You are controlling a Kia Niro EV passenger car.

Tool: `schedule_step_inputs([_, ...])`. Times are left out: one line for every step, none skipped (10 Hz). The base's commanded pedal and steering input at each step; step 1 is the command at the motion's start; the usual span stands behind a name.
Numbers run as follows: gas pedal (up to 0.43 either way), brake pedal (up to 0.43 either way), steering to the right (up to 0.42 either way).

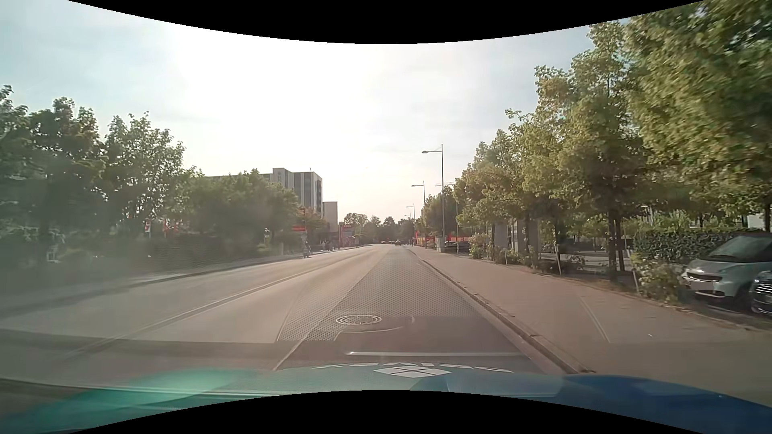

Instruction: Follow the waypoints while adhering to traffic rules and regulations

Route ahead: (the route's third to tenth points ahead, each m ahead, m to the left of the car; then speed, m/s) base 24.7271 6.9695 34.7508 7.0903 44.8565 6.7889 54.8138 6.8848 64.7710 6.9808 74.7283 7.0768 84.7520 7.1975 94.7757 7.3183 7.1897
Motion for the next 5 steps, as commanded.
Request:
schedule_step_inputs([0.157,0.0,-0.005])
schedule_step_inputs([0.157,0.0,-0.005])
schedule_step_inputs([0.157,0.0,-0.005])
schedule_step_inputs([0.157,0.0,-0.005])
schedule_step_inputs([0.157,0.0,-0.005])
